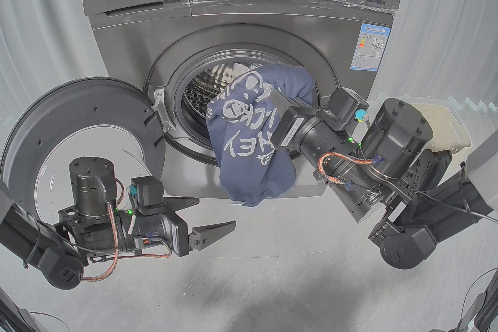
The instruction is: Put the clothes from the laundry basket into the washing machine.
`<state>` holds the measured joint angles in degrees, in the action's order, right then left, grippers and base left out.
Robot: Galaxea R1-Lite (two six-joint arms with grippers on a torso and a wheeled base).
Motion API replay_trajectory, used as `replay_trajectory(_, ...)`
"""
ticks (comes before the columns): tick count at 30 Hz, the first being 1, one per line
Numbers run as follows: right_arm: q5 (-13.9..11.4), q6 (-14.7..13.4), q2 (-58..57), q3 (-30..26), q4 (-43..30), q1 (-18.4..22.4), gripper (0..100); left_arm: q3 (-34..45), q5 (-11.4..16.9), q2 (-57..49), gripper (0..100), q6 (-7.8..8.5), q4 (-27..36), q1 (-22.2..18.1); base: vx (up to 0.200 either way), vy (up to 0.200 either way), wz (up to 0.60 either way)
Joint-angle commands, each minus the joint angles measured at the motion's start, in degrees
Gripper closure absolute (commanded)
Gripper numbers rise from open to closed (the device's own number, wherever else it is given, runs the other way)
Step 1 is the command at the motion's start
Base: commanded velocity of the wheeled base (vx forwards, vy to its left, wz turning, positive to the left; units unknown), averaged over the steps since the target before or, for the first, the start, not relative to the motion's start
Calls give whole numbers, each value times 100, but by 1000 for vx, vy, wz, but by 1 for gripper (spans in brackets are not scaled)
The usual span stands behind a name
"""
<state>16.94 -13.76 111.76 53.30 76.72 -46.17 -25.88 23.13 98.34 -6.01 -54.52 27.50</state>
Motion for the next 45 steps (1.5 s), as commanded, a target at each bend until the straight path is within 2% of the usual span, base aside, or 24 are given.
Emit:
replay_trajectory(1, 2, -4, -5, -4, 10, -33, 100, -216, -1, 686, 0, -137, -428, 1, 0, 0, 0)
replay_trajectory(4, 2, 5, -5, -12, 54, -59, 100, -268, -1, 950, 0, -199, -780, 1, 0, 0, 0)
replay_trajectory(6, 2, 5, -5, -39, 124, -77, 100, -321, -10, 1302, 0, -304, -1298, 1, 0, 0, 0)
replay_trajectory(9, 2, 5, -5, -47, 124, -86, 100, -462, -80, 1600, 0, -313, -1553, -8, 0, 0, 0)
replay_trajectory(17, 2, 14, -23, -65, 124, -156, 100, -954, -142, 1882, 0, -331, -1580, -87, 0, 0, 0)
replay_trajectory(38, 2, 5, -5, -91, 142, -156, 100, -1244, -150, 2330, 0, -357, -1931, 45, 0, 0, 0)
replay_trajectory(41, 11, -4, 3, -91, 142, -173, 100, -1314, -247, 2444, 0, -357, -1949, 115, 0, 0, 0)
replay_trajectory(43, 11, -4, 3, -91, 142, -173, 100, -1552, -476, 2646, 0, -348, -2037, 115, 0, 0, 0)
replay_trajectory(45, 11, 5, 3, -118, 142, -173, 100, -1587, -502, 2725, 0, -348, -2089, 124, 0, 0, 0)
